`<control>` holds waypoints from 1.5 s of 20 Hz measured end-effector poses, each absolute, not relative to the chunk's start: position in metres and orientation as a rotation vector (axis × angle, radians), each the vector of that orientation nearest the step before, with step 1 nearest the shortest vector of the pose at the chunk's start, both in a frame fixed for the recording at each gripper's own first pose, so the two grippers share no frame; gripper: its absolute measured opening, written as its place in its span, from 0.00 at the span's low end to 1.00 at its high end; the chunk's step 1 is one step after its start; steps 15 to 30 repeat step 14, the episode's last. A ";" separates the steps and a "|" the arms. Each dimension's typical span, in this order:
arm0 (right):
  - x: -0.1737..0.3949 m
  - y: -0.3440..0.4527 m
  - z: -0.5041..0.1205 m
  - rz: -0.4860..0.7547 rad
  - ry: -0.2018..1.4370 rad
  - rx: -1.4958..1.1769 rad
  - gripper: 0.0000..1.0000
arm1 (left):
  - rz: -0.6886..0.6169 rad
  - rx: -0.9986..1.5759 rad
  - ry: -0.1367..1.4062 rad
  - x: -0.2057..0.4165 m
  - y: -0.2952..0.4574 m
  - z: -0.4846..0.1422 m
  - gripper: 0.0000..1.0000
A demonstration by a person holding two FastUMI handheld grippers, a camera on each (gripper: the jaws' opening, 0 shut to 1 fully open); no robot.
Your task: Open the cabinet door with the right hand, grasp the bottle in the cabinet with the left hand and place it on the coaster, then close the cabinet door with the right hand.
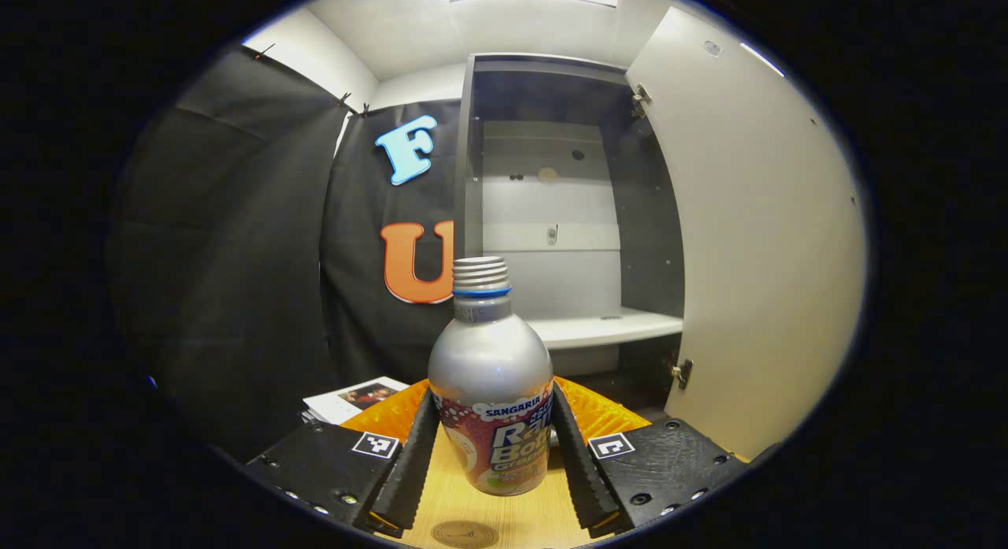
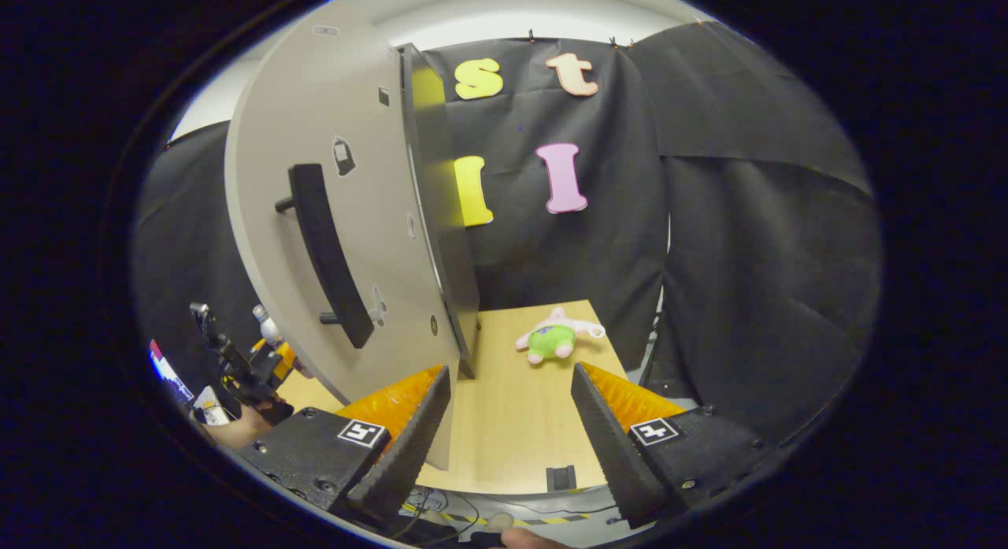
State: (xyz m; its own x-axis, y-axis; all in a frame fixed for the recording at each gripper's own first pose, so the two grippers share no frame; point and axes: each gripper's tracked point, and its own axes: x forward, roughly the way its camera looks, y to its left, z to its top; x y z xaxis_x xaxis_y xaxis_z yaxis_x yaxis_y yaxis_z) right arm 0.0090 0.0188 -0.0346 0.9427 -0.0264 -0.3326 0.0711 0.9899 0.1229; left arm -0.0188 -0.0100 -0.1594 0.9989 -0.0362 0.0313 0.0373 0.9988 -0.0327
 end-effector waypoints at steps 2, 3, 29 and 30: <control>0.011 0.016 -0.048 -0.078 0.374 0.142 0.98 | -0.017 -0.006 -0.014 -0.031 -0.005 -0.195 0.72; 0.011 0.014 -0.056 -0.095 0.398 0.148 0.98 | -0.016 0.000 -0.008 -0.033 -0.004 -0.215 0.72; 0.022 0.043 -0.099 -0.093 0.554 0.085 0.99 | 0.105 -0.018 0.107 -0.026 0.029 -0.345 0.74; 0.022 0.043 -0.099 -0.093 0.554 0.085 0.99 | 0.105 -0.018 0.107 -0.026 0.029 -0.345 0.74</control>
